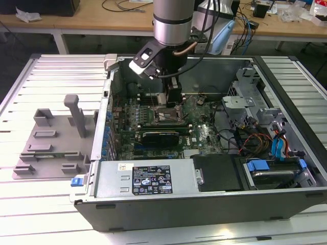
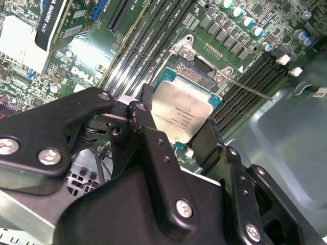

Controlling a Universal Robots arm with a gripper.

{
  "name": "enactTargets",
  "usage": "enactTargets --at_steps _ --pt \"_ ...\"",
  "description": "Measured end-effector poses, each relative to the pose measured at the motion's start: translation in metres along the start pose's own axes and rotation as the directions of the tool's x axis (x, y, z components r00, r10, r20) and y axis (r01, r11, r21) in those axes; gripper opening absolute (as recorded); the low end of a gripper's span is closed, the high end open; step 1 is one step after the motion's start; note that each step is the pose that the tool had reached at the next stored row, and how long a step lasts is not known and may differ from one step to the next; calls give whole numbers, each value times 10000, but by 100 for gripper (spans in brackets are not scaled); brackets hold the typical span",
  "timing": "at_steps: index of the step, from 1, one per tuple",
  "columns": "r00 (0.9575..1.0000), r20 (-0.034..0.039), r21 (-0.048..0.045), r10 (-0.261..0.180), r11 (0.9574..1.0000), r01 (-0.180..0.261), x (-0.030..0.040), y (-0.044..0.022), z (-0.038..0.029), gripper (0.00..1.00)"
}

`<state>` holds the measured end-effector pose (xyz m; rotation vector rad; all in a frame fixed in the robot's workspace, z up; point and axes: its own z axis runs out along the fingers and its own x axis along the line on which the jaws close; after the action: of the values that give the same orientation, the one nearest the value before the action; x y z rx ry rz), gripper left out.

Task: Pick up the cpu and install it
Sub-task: 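Place the cpu into insertion slot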

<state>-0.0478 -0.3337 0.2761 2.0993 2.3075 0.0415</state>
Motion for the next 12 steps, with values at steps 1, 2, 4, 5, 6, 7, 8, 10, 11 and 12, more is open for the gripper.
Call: enactTargets --at_steps 1,2,4,5,6,7,8,10,11,12 --pt "10000 0 -1 -8 10000 8 0 0 16 55" --pt "10000 -1 -1 -15 10000 15 0 -1 33 55" --pt "10000 -1 -1 -24 10000 24 0 -2 62 55" --pt "10000 -2 -1 -25 10000 25 0 -2 83 55" --pt "10000 -2 -1 -25 10000 25 0 -3 105 55" --pt "10000 -1 0 -25 10000 25 0 -4 133 55" --pt "10000 -1 0 -25 10000 25 0 -5 152 55" --pt "10000 -1 -1 -25 10000 25 0 -6 179 55" --pt "10000 -1 -1 -24 10000 24 0 -6 188 55" --pt "10000 0 0 -22 10000 22 8 -7 200 55"
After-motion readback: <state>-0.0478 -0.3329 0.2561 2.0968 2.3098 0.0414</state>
